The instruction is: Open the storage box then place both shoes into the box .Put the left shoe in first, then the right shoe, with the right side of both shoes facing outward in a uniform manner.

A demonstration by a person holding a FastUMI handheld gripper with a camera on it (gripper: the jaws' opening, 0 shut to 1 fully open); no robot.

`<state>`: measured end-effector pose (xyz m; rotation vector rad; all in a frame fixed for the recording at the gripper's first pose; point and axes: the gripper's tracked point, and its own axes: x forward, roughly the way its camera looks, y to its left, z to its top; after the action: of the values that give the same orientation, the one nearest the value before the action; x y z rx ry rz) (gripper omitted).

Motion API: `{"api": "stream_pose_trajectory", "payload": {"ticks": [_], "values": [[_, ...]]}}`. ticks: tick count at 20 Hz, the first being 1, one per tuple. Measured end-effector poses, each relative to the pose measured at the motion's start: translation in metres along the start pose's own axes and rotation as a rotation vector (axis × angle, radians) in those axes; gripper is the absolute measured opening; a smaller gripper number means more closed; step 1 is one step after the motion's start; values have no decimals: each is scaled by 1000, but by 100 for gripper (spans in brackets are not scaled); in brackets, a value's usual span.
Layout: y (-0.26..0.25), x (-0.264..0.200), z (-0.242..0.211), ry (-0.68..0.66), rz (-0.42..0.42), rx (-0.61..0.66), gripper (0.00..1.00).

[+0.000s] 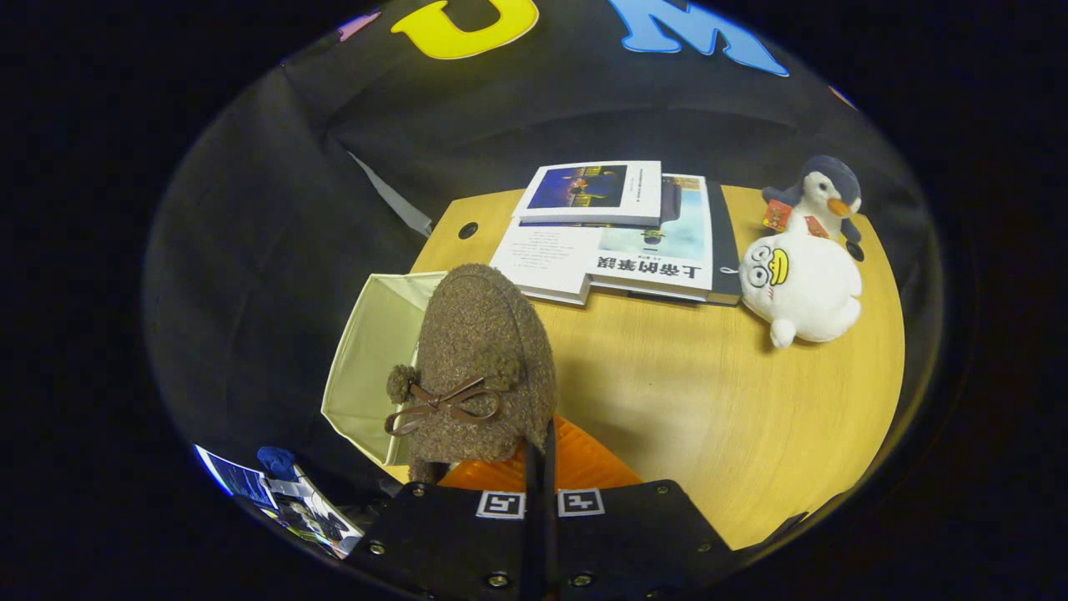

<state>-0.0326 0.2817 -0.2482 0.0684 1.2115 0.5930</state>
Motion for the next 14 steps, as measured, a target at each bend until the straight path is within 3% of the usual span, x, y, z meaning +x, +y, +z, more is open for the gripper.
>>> {"api": "stream_pose_trajectory", "payload": {"ticks": [14], "values": [[121,47,46,28,101,-130,0]]}}
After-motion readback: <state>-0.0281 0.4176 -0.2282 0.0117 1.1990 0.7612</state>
